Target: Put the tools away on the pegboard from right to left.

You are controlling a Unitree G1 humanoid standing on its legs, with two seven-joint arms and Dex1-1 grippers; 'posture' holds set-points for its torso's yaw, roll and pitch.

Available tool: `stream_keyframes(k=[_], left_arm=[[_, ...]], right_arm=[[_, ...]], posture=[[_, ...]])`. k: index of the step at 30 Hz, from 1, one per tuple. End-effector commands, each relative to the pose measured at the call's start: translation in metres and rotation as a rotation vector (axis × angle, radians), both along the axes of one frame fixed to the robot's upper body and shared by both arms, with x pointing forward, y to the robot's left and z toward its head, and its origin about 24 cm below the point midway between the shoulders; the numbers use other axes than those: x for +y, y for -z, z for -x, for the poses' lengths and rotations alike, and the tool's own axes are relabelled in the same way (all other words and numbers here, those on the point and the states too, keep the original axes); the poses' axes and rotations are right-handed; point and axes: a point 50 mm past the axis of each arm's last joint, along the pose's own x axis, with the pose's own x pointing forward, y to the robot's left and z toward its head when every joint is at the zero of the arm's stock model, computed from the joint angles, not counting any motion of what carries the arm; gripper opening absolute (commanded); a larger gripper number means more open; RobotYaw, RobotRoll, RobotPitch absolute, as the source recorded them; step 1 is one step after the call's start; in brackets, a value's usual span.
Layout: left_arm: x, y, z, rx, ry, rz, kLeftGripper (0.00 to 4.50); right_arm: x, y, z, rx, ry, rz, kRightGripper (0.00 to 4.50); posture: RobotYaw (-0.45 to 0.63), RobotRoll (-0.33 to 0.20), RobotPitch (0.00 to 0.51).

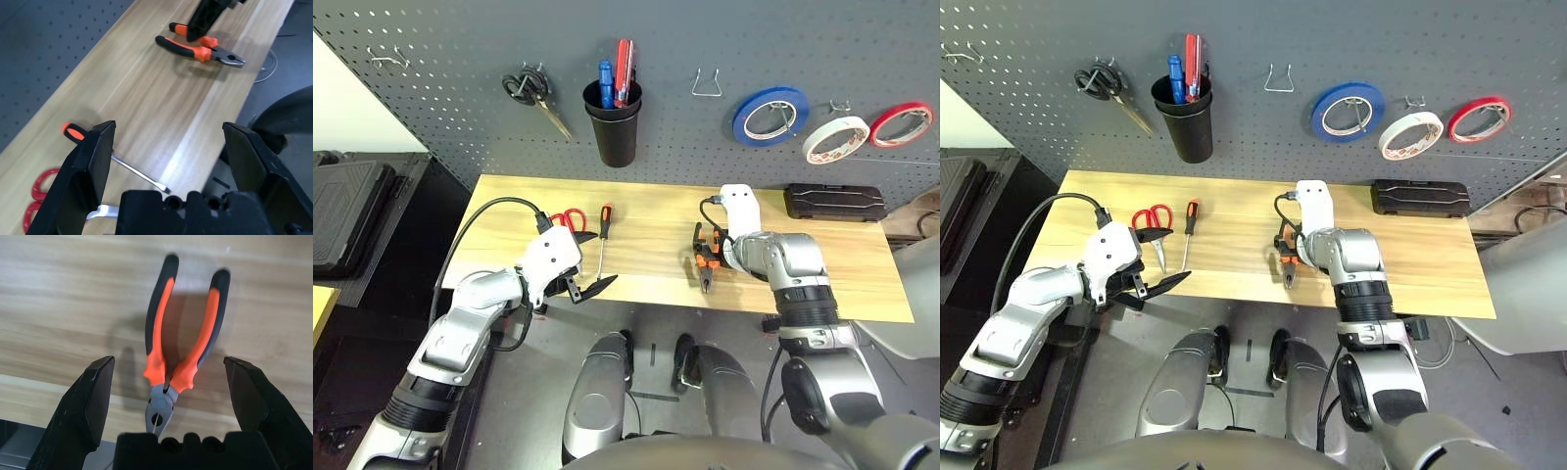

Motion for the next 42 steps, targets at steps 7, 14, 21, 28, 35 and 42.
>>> stream_keyframes(k=[7,14,21,28,35,42], left_arm=[[-0.002,0.009,-0.005,0.013,0.027,-0.033,4.50],[-0.003,0.010,-0.004,0.014,0.025,-0.030,4.50],[-0.004,0.012,-0.002,0.016,0.023,-0.031,4.50],[-0.006,0.012,-0.001,0.016,0.024,-0.029,4.50],[-0.008,0.014,0.000,0.021,0.024,-0.027,4.50],[-0.006,0.013,0.000,0.019,0.022,-0.026,4.50]], right_arm=[[-0.001,0.006,-0.008,0.080,0.079,0.021,4.44],[0.004,0.018,-0.012,0.133,0.105,0.004,4.44],[0.008,0.033,-0.016,0.145,0.110,0.031,4.44],[0.010,0.044,-0.015,0.143,0.116,0.038,4.44],[0.017,0.045,-0.016,0.150,0.110,0.041,3.54],[0.014,0.042,-0.017,0.125,0.094,0.053,2.98]], posture=[[0.30,0.000,0.262],[0.31,0.000,0.274],[0.33,0.000,0.283],[0.33,0.000,0.288],[0.33,0.000,0.289],[0.34,0.000,0.278]])
